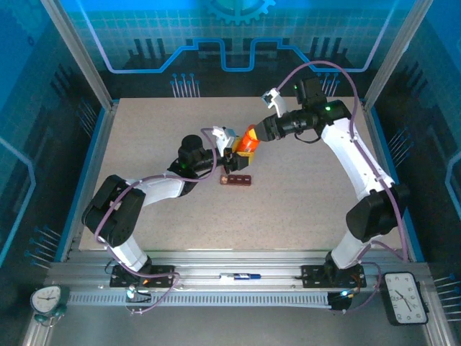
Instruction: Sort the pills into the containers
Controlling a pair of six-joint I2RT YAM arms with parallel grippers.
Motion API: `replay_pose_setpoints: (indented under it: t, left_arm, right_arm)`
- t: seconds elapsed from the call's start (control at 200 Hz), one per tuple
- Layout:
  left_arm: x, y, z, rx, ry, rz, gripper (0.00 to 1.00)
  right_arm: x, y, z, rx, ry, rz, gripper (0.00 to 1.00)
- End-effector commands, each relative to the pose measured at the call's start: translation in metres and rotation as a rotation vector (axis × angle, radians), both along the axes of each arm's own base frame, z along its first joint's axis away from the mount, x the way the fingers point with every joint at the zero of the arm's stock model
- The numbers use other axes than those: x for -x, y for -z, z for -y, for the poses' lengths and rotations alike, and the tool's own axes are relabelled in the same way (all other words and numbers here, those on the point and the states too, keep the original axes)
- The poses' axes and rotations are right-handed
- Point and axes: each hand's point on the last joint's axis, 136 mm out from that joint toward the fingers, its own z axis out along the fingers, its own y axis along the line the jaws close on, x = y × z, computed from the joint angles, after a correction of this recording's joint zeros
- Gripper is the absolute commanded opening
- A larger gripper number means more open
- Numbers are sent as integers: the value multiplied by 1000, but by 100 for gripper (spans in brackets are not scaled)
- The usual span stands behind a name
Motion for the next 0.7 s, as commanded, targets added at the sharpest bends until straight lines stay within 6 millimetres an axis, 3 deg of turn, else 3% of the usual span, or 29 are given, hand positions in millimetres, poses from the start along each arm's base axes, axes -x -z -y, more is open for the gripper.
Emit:
replay_pose_setpoints:
  t: [0.0, 0.335, 0.695]
  left_arm:
    - [0, -41, -5, 68, -4, 108, 20]
    - [-3, -44, -7, 80, -29, 120, 19]
    - [-8, -47, -8, 86, -53, 133, 18]
  right_arm:
    - [8, -6, 0, -7, 2, 29, 33]
    - [3, 9, -7, -92, 111, -137, 31]
    - [16, 37, -20, -45, 316, -228, 28]
